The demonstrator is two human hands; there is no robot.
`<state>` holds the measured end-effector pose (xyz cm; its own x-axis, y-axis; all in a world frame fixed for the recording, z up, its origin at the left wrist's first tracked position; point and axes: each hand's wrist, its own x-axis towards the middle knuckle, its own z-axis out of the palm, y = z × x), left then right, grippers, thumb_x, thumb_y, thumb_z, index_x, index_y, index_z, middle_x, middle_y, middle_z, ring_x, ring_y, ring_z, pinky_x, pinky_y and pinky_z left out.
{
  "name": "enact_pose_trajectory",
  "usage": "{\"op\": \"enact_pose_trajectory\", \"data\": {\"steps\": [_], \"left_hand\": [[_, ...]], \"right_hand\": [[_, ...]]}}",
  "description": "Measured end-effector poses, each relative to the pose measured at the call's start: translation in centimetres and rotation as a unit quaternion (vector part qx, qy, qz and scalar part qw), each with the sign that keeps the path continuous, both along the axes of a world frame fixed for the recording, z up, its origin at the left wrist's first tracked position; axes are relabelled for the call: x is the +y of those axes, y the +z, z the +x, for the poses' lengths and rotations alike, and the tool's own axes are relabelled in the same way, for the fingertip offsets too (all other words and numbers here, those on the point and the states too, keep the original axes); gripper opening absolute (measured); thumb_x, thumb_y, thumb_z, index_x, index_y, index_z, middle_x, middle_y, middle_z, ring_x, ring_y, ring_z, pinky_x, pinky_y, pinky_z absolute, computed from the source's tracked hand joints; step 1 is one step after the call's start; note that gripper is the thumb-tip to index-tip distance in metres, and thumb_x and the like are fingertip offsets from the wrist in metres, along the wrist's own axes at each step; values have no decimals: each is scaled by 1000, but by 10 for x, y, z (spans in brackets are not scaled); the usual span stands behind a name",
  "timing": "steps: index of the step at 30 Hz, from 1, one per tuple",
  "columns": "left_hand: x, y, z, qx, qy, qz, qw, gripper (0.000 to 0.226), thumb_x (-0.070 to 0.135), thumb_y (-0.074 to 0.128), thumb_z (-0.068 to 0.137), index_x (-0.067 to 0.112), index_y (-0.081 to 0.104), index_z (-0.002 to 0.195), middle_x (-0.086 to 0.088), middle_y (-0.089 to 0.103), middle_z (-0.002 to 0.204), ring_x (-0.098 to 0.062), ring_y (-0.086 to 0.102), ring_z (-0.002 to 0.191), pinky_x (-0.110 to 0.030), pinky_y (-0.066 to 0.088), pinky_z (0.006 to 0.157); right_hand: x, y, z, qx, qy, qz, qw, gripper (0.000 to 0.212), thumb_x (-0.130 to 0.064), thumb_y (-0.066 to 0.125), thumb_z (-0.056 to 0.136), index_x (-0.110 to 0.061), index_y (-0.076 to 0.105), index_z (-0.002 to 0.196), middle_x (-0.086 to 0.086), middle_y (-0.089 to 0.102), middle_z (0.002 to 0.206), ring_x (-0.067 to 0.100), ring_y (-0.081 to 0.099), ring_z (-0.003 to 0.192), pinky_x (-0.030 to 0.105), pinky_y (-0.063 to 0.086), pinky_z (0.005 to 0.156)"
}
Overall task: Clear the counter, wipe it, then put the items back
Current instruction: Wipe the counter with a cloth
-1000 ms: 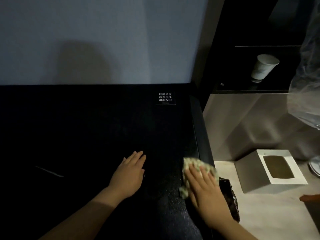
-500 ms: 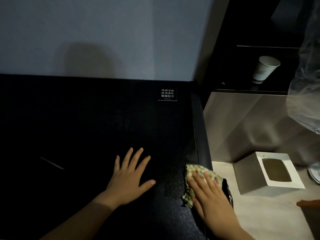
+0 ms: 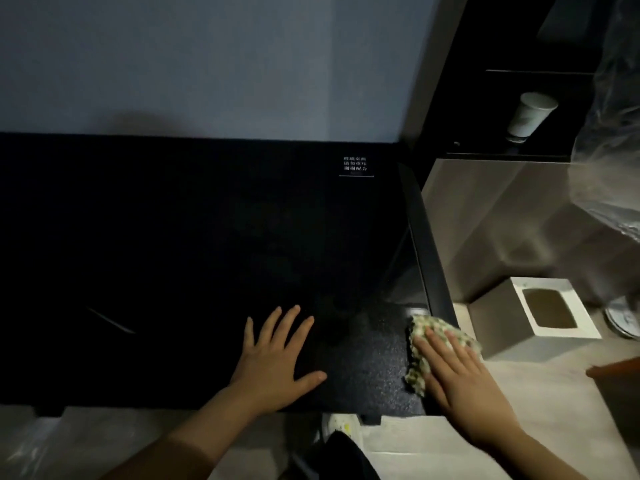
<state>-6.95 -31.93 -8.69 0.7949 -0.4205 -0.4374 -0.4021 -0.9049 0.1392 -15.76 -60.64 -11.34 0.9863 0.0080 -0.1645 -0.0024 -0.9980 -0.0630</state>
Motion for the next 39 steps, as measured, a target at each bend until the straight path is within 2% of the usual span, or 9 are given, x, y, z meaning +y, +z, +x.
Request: {"op": "enact_pose_trajectory", "data": {"steps": [6, 10, 15, 18, 22, 27, 30, 34, 39], "left_hand": [[22, 0, -22, 7, -8, 25, 1000, 112, 85, -13, 48, 32, -20, 147, 5, -31, 153, -24, -30, 141, -54, -16, 111], [37, -3, -29, 23, -19, 44, 999, 112, 82, -17, 46, 32, -21, 147, 3, -30, 154, -24, -31, 141, -53, -17, 111], [43, -8, -26, 27, -33, 46, 998, 99, 88, -7, 65, 32, -23, 145, 5, -34, 152, -18, -38, 133, -54, -18, 110], [44, -11, -26, 23, -40, 42, 998, 113, 86, -23, 45, 33, -24, 145, 9, -42, 141, -16, -41, 126, -55, -19, 109], [44, -10, -26, 26, -18, 8, 999, 112, 80, -21, 41, 34, -27, 142, 12, -42, 134, -14, -40, 126, -54, -19, 110], [43, -15, -25, 21, 1, 5, 1000, 110, 91, -15, 48, 37, -24, 144, 13, -39, 142, -12, -38, 129, -52, -18, 110], [42, -9, -24, 35, 42, -7, 998, 75, 72, 18, 84, 43, -10, 147, 15, -24, 155, -14, -29, 141, -49, -17, 112], [40, -4, -23, 37, 64, -33, 997, 67, 53, 38, 94, 45, -2, 147, 17, -17, 156, -13, -24, 143, -46, -16, 113], [40, -4, -22, 37, 68, -31, 996, 67, 51, 39, 94, 45, -1, 147, 17, -17, 157, -13, -23, 143, -47, -15, 114]], "right_hand": [[93, -7, 15, 8, -147, 51, 988, 71, -49, 1, 97, -13, 50, 135, 15, 54, 135, 43, 50, 123, 44, 25, 109], [78, -5, -7, 17, -12, 14, 1000, 70, -55, -1, 96, -19, 39, 141, 4, 43, 143, 34, 47, 128, 35, 15, 114], [74, 9, 19, 25, -215, 11, 976, 60, -43, 9, 97, -17, 11, 151, 11, 8, 159, 33, 13, 145, 48, 13, 118], [141, -6, 1, -15, -59, 30, 998, 55, -35, 21, 95, -10, 47, 137, 15, 49, 139, 40, 49, 123, 50, 33, 106], [103, 1, 2, 10, 49, 23, 998, 59, -48, 7, 97, -20, 36, 141, 3, 47, 141, 31, 51, 126, 40, 18, 112], [57, 3, 40, 22, -217, 23, 976, 67, -51, 10, 92, -19, 12, 151, 9, 8, 159, 32, 10, 146, 46, 7, 117], [123, -13, 23, -36, -76, 14, 996, 58, -35, 28, 91, -6, 45, 138, 18, 46, 142, 42, 52, 119, 56, 33, 104], [114, -6, -10, -40, 80, 26, 996, 51, -42, 11, 101, -21, 43, 135, 4, 58, 133, 32, 59, 116, 41, 24, 103], [55, -11, -11, -100, -197, 28, 975, 57, -39, 24, 95, -7, 54, 131, 18, 55, 133, 44, 52, 121, 43, 20, 102]]}}
